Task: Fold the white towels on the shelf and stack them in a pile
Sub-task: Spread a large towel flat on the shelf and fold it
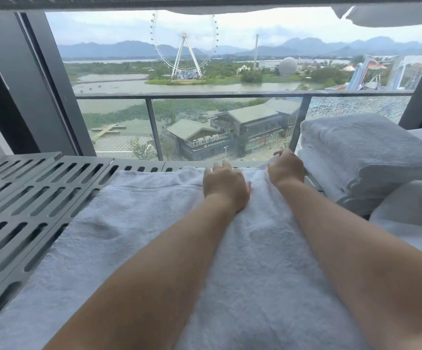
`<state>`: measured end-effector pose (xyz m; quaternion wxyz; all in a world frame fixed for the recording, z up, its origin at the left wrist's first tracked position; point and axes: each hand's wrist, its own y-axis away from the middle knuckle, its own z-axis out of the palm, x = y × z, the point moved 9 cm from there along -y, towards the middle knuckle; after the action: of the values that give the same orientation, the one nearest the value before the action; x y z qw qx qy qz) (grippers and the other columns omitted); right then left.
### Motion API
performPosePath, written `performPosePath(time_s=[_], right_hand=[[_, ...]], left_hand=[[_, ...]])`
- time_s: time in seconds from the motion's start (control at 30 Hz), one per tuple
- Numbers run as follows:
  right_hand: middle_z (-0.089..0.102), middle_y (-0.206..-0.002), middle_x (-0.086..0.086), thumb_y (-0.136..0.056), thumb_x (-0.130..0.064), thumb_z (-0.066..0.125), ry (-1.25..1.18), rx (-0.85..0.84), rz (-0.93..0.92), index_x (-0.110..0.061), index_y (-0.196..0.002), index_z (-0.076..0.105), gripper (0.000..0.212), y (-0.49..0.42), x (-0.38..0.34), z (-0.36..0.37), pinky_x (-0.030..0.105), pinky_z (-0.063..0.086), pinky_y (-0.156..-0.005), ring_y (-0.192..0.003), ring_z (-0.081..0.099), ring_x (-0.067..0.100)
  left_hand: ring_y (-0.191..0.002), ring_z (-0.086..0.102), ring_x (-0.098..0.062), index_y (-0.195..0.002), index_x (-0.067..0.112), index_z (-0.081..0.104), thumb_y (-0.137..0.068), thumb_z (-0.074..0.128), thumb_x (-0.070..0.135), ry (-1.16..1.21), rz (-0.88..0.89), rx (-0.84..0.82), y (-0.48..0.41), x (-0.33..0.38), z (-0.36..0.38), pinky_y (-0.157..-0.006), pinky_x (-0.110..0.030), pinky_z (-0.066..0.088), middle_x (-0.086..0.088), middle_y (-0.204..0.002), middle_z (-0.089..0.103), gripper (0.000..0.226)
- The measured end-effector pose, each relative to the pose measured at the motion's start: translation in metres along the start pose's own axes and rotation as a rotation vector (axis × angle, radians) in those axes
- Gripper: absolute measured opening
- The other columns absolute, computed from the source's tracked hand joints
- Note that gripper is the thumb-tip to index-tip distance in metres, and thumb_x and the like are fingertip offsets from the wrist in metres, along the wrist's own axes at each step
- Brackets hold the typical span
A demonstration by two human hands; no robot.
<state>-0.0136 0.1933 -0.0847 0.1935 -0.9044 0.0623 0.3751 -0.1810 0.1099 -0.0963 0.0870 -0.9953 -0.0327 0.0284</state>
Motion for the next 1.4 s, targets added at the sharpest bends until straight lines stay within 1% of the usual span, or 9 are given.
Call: performPosePath(time_s=[0.07,0.2,0.33,0.43,0.57,0.7,0.9,1.13,1.4], right_hand=[[0.069,-0.112,0.016,-0.096,-0.014,0.051,-0.017,0.065,-0.050,-0.008,-0.118,0.060,0.025,0.005,-0.001,-0.006,0.034,0.046,-0.086,-0.109,0.062,0.035],[0.069,-0.114,0.014,-0.096,-0.021,0.056,0.005,0.071,-0.047,-0.013,-0.116,0.063,0.023,0.003,0.004,-0.010,0.036,0.047,-0.089,-0.111,0.061,0.034],[0.068,-0.115,0.013,-0.096,-0.022,0.052,0.048,0.040,-0.073,-0.014,-0.121,0.059,0.027,0.008,0.000,-0.005,0.037,0.047,-0.087,-0.111,0.061,0.034],[0.061,-0.121,0.015,-0.089,-0.014,0.051,0.173,0.128,-0.224,-0.012,-0.126,0.052,0.037,0.023,-0.023,-0.016,0.042,0.043,-0.091,-0.117,0.052,0.036],[0.064,-0.117,0.014,-0.087,-0.010,0.050,0.153,0.050,-0.513,-0.014,-0.113,0.064,0.030,0.057,-0.065,-0.016,0.041,0.042,-0.093,-0.112,0.055,0.035],[0.073,-0.101,0.012,-0.087,-0.013,0.048,0.132,-0.100,-0.591,-0.016,-0.099,0.072,0.027,0.101,-0.082,-0.019,0.037,0.050,-0.085,-0.099,0.063,0.034],[0.071,-0.102,0.016,-0.095,-0.020,0.045,0.237,-0.099,-0.519,-0.012,-0.102,0.069,0.027,0.160,-0.070,-0.047,0.040,0.047,-0.090,-0.101,0.061,0.036],[0.062,-0.119,0.009,-0.093,-0.026,0.051,0.321,-0.245,-0.437,-0.018,-0.112,0.066,0.025,0.228,-0.031,-0.083,0.036,0.044,-0.096,-0.113,0.055,0.029],[0.064,-0.129,0.010,-0.095,-0.036,0.052,0.396,-0.400,-0.369,-0.026,-0.121,0.063,0.030,0.283,-0.002,-0.109,0.033,0.042,-0.100,-0.119,0.056,0.028]], left_hand=[[-0.125,0.050,-0.030,-0.129,0.018,0.059,-0.102,0.033,0.051,0.057,0.049,0.046,0.006,0.011,-0.008,-0.093,-0.044,0.041,-0.010,-0.134,0.056,0.050],[-0.130,0.047,-0.027,-0.134,0.020,0.052,-0.102,0.027,0.052,0.191,0.062,-0.174,0.010,0.013,0.010,-0.096,-0.046,0.041,-0.008,-0.139,0.051,0.052],[-0.120,0.054,-0.028,-0.127,0.020,0.057,-0.105,0.026,0.049,0.064,0.061,-0.009,0.021,0.013,-0.004,-0.083,-0.043,0.041,-0.007,-0.131,0.057,0.048],[-0.112,0.059,-0.028,-0.116,0.020,0.064,-0.105,0.024,0.048,0.055,0.030,0.060,0.033,0.013,-0.017,-0.074,-0.038,0.038,-0.007,-0.121,0.064,0.050],[-0.117,0.057,-0.028,-0.117,0.020,0.064,-0.106,0.024,0.047,0.137,0.001,0.010,0.052,0.006,-0.020,-0.079,-0.040,0.039,-0.007,-0.126,0.063,0.050],[-0.119,0.055,-0.030,-0.123,0.019,0.061,-0.106,0.025,0.042,0.227,-0.021,-0.023,0.077,-0.007,-0.026,-0.086,-0.042,0.043,-0.010,-0.130,0.060,0.046],[-0.102,0.055,-0.027,-0.116,0.022,0.059,-0.102,0.029,0.034,0.330,-0.029,-0.006,0.139,-0.036,-0.032,-0.076,-0.037,0.040,-0.006,-0.124,0.062,0.035],[-0.130,0.049,-0.028,-0.141,0.024,0.049,-0.103,0.034,0.040,0.346,0.113,-0.068,0.200,-0.015,-0.035,-0.101,-0.044,0.044,-0.007,-0.144,0.049,0.044],[-0.133,0.044,-0.032,-0.138,0.026,0.057,-0.102,0.038,0.045,0.270,0.187,-0.065,0.254,0.007,-0.046,-0.108,-0.046,0.040,-0.011,-0.144,0.043,0.044]])
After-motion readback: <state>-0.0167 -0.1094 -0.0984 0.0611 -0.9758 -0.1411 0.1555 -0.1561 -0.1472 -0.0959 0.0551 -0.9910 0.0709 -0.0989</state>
